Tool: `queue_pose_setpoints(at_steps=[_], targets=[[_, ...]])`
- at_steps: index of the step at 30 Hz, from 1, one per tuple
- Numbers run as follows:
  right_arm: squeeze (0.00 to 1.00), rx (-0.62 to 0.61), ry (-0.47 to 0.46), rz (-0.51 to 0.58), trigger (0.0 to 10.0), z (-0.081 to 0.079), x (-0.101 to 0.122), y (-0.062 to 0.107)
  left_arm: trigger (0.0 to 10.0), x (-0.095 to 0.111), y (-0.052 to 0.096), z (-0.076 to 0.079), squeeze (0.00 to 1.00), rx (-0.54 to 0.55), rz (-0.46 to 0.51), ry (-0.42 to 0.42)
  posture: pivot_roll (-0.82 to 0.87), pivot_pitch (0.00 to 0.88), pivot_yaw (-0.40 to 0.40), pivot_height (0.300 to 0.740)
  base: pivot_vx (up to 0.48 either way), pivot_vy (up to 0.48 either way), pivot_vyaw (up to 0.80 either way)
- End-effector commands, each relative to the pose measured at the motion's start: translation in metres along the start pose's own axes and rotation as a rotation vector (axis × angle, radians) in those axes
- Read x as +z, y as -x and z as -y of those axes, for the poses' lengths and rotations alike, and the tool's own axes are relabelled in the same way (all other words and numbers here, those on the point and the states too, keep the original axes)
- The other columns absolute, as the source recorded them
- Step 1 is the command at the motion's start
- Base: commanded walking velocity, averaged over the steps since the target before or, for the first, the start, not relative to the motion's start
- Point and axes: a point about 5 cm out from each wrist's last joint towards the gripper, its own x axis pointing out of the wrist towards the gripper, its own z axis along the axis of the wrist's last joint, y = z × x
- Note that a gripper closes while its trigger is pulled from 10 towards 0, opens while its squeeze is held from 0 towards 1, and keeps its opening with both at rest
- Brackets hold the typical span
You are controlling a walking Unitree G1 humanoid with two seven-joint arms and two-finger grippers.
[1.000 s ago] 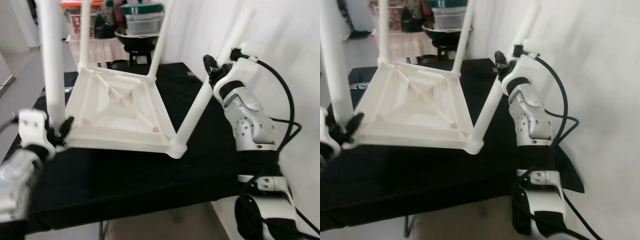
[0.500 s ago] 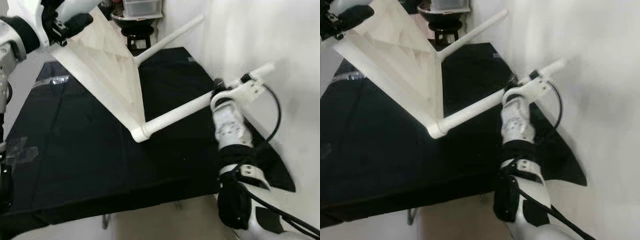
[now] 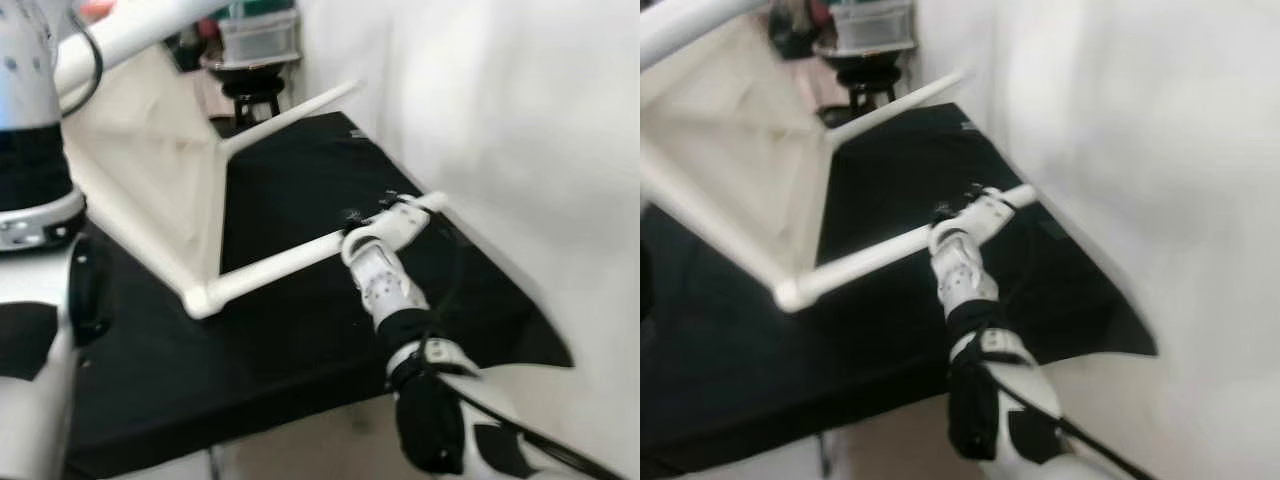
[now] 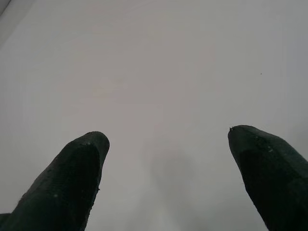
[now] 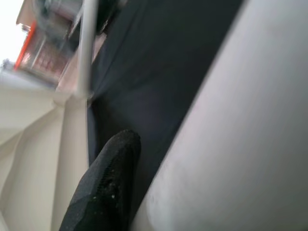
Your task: Building children table
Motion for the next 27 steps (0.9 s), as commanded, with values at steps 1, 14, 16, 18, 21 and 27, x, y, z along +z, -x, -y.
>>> queue_pose_setpoints(at_steps=[1, 14, 16, 18, 21, 27], targets=[[0.0, -0.13, 0.194, -0.394, 0.0, 0.018, -0.108, 0.013, 10.0, -0.017, 0.01, -0.012, 1.0, 0.057, -0.045, 0.052, 0.13, 0.0, 0.019, 0.74, 0.0, 0.0, 0.0], [1.0, -0.228, 0.217, -0.246, 10.0, 0.031, -0.076, 0.004, 10.0, -0.021, 0.015, -0.002, 0.0, 0.041, -0.039, 0.118, 0.11, 0.0, 0.01, 0.74, 0.0, 0.0, 0.0], [1.0, -0.243, 0.151, -0.178, 10.0, 0.034, -0.053, 0.0, 10.0, -0.024, 0.018, 0.003, 0.0, 0.031, -0.041, 0.134, 0.1, 0.0, 0.004, 0.74, 0.0, 0.0, 0.0], [1.0, -0.249, 0.121, -0.152, 10.0, 0.036, -0.045, -0.001, 10.0, -0.025, 0.019, 0.004, 0.0, 0.029, -0.042, 0.137, 0.1, 0.0, 0.003, 0.74, 0.0, 0.0, 0.0], [1.0, -0.247, 0.033, -0.099, 10.0, 0.046, -0.023, -0.003, 10.0, -0.027, 0.021, 0.006, 0.0, 0.018, -0.044, 0.149, 0.08, 0.0, 0.004, 0.74, 0.0, 0.0, 0.0], [1.0, -0.264, -0.081, -0.036, 10.0, 0.07, 0.007, -0.002, 10.0, -0.03, 0.025, 0.01, 0.0, 0.003, -0.045, 0.17, 0.07, 0.0, 0.006, 0.74, 0.0, 0.0, 0.0]])
